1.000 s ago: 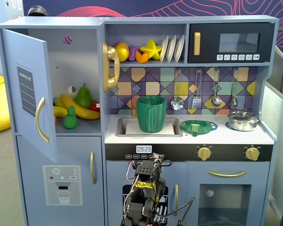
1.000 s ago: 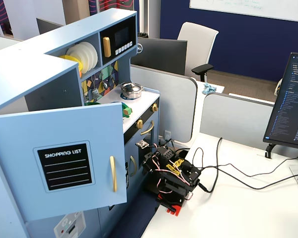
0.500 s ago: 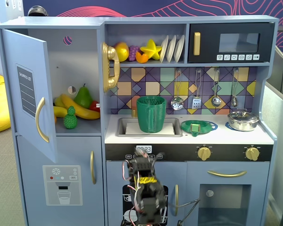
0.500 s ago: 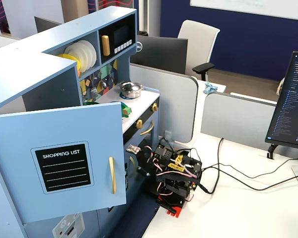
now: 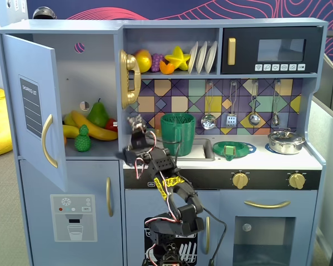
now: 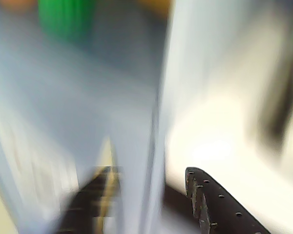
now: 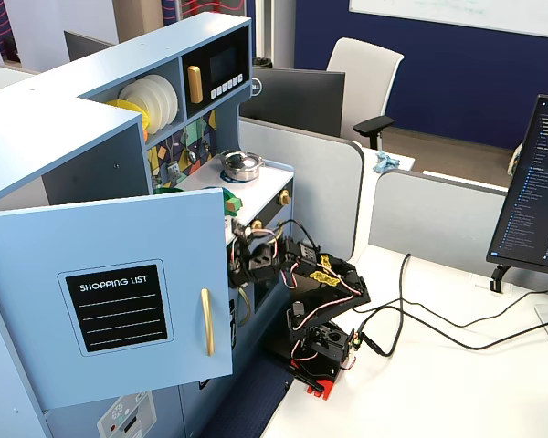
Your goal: Pick up the green pineapple from the left cabinet and place it in the green recipient
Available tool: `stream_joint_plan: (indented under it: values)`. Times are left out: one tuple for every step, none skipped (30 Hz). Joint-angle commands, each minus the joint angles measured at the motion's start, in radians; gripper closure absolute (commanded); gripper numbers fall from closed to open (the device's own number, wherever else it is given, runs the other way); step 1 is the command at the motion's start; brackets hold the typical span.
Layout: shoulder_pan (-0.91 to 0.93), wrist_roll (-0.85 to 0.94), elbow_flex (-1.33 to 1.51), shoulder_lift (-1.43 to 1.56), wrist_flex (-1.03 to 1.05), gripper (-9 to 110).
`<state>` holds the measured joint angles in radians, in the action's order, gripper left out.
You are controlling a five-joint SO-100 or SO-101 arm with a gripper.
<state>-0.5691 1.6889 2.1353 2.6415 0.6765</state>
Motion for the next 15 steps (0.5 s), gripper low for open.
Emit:
stream_joint_plan:
  values:
    - [-0.034, -0.100, -0.084, -0.034, -0.130, 61]
    - [-0.041, -0.114, -0.072, -0.037, -0.167, 60]
    - [-0.055, -0.123, -0.049, -0.038, -0.224, 61]
    - [-0.067, -0.140, -0.025, -0.043, -0.291, 61]
    - [-0.077, -0.144, 0.000, -0.048, -0.353, 61]
    - [-0.091, -0.144, 0.026, -0.049, -0.408, 62]
    - [-0.103, -0.146, 0.052, -0.048, -0.456, 62]
    - [-0.115, -0.144, 0.074, -0.048, -0.494, 62]
    - [-0.126, -0.146, 0.089, -0.046, -0.520, 62]
    - [-0.132, -0.137, 0.103, -0.046, -0.535, 63]
    - [-0.137, -0.129, 0.117, -0.048, -0.554, 63]
    - [-0.138, -0.129, 0.129, -0.054, -0.577, 63]
    - [-0.141, -0.120, 0.140, -0.063, -0.600, 63]
    - [-0.143, -0.104, 0.149, -0.074, -0.624, 63]
    - [-0.144, -0.087, 0.161, -0.089, -0.657, 63]
